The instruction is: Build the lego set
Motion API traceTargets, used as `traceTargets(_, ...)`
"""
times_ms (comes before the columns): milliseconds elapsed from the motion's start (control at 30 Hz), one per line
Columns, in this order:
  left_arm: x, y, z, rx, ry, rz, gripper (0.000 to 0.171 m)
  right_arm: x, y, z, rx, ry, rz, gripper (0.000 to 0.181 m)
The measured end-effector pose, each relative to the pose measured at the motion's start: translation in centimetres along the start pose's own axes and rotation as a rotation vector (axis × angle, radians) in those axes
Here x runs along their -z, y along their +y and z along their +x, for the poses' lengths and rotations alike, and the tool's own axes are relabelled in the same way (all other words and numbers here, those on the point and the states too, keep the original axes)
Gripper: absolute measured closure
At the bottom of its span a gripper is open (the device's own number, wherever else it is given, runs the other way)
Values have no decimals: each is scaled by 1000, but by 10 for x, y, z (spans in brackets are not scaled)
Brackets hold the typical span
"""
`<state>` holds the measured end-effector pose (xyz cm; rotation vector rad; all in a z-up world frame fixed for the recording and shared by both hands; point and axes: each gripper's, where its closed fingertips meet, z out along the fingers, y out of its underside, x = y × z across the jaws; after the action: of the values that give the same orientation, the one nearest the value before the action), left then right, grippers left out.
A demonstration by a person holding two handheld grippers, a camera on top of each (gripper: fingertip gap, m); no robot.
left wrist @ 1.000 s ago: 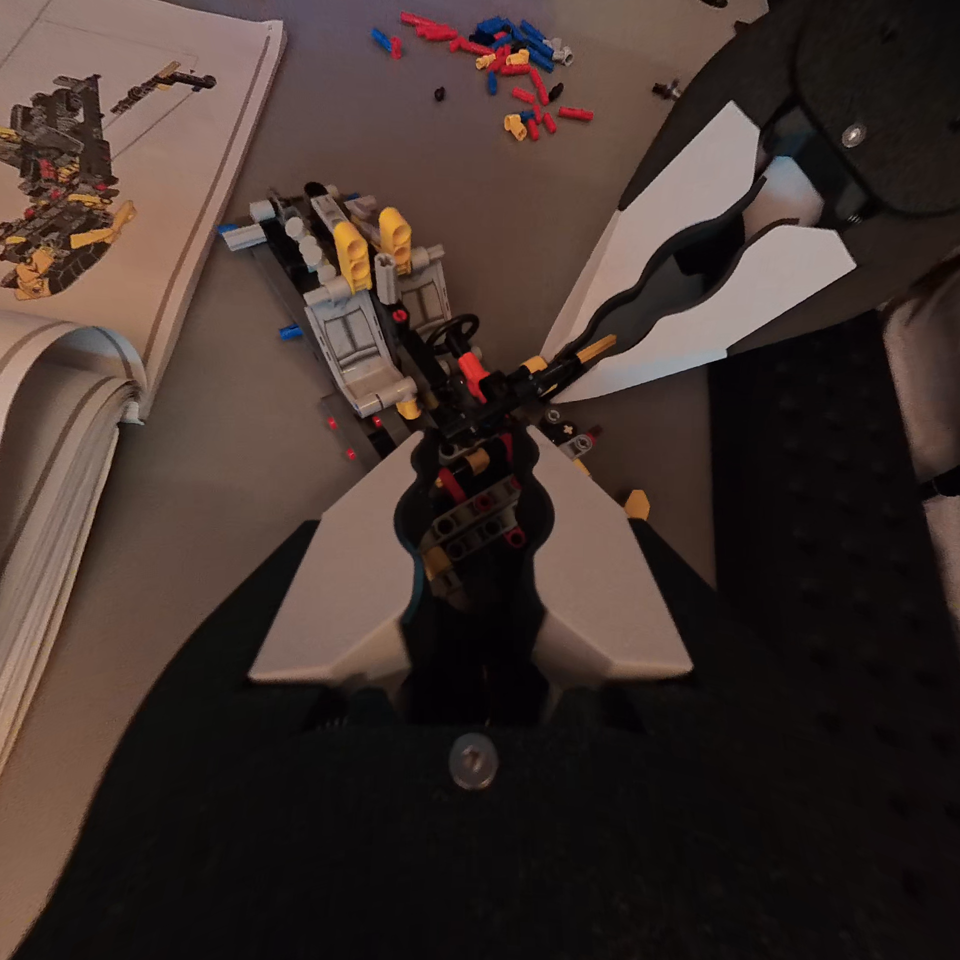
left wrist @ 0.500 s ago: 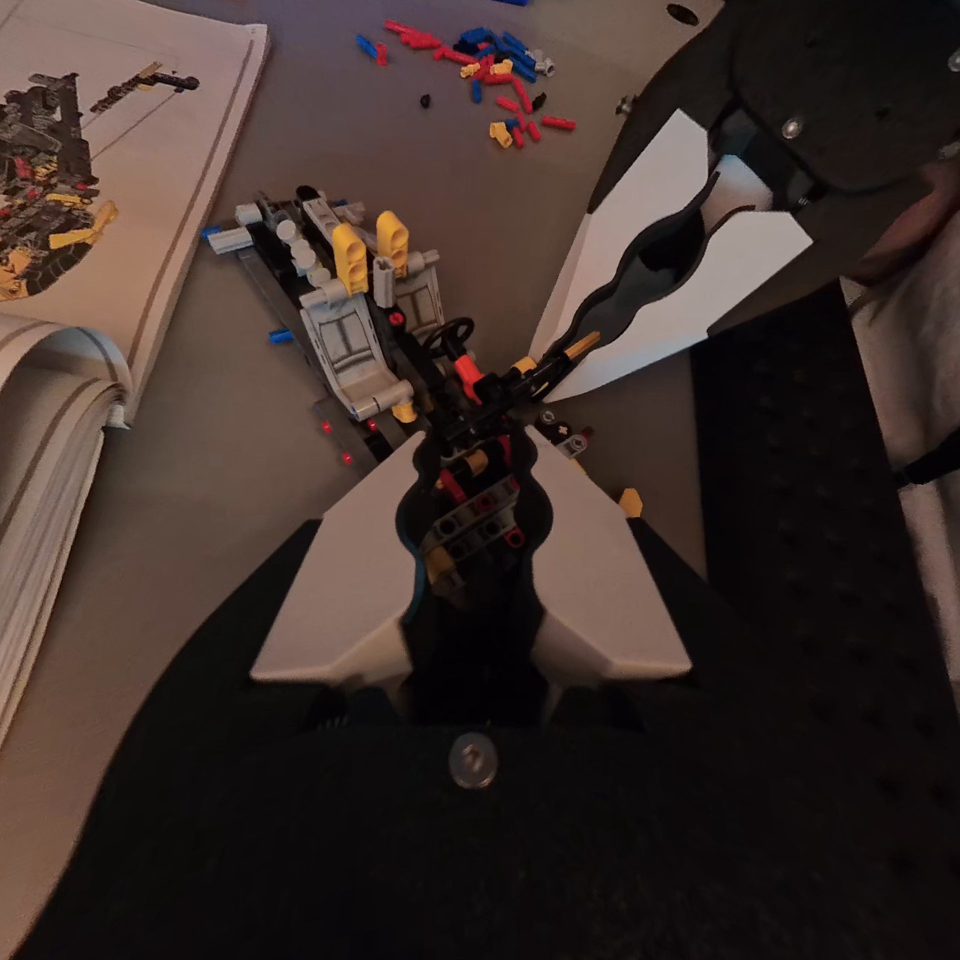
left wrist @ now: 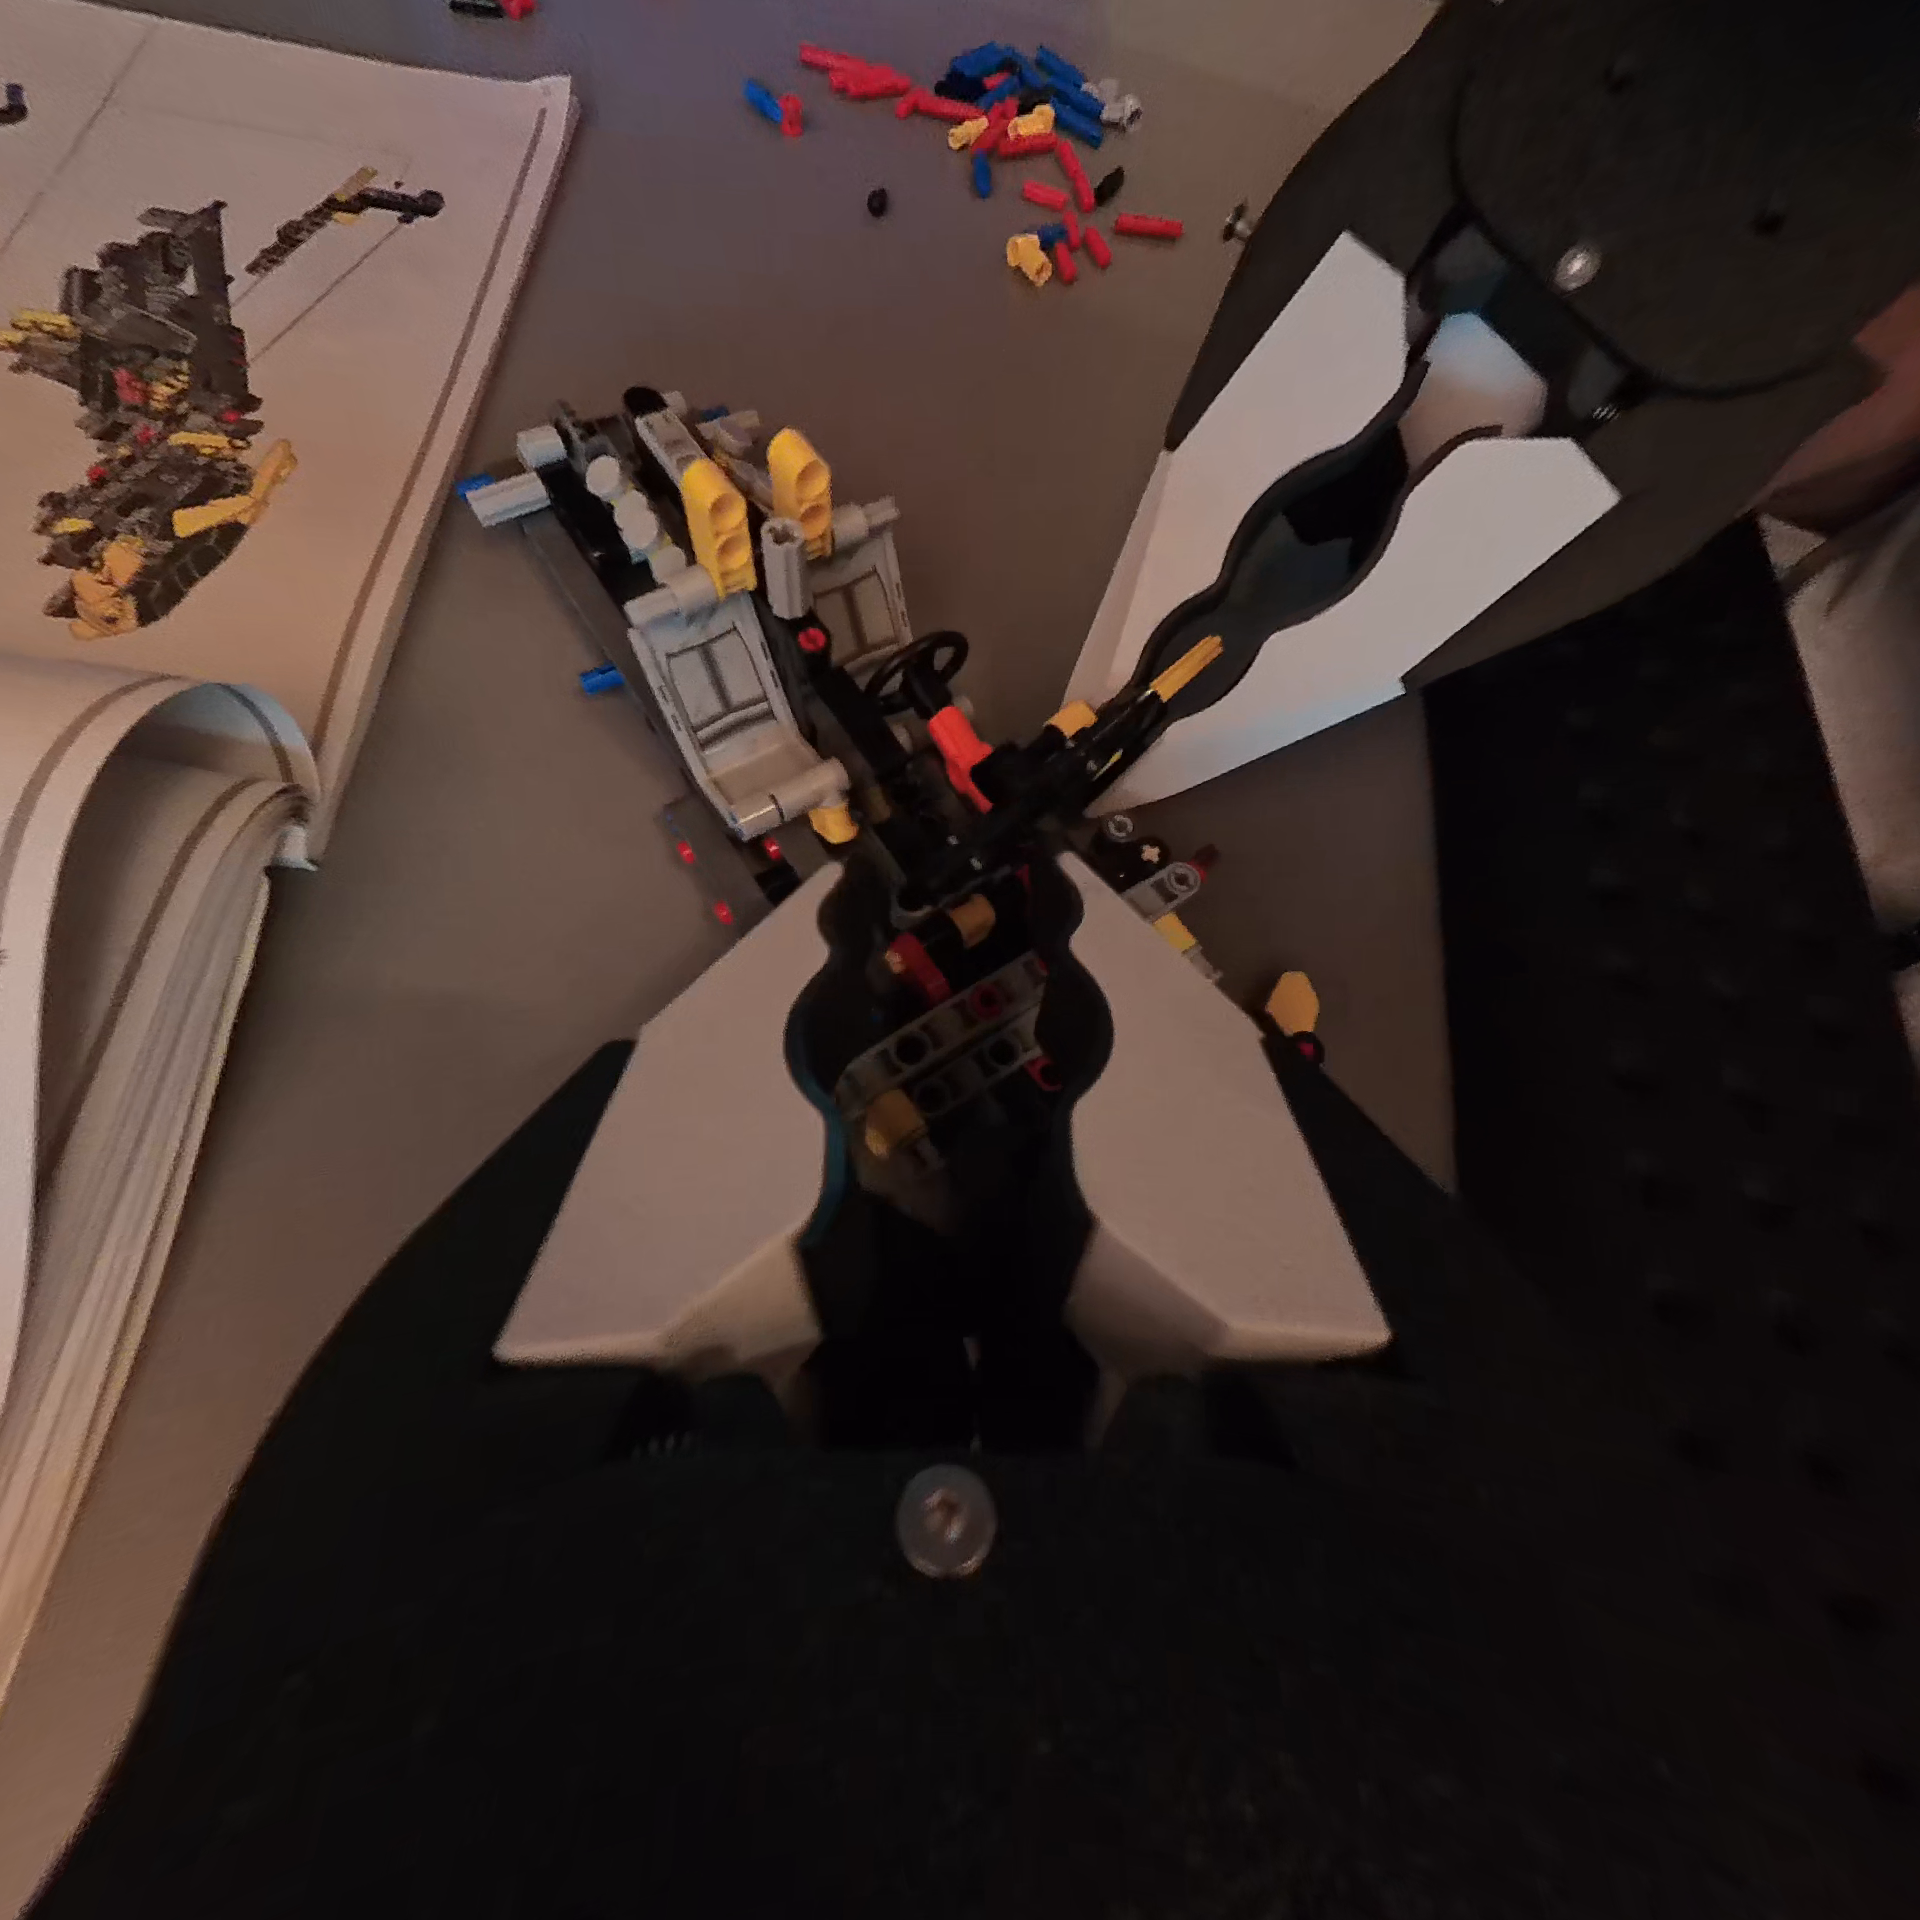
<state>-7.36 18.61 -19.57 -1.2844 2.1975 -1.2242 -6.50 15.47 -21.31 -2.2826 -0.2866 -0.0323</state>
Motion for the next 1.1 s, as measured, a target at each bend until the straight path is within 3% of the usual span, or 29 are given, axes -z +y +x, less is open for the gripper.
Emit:
traceTargets(400, 2, -5, 1, -36, -64, 1, 145, 0, 0, 2, 11, 22, 6, 174)
traceTargets(700, 1, 0, -2, -30, -68, -12, 146, 7, -3, 4, 130, 132, 11, 175)
traceTargets(1100, -2, -2, 0, -55, -54, -8, 151, 0, 2, 6, 9, 50, -16, 175)
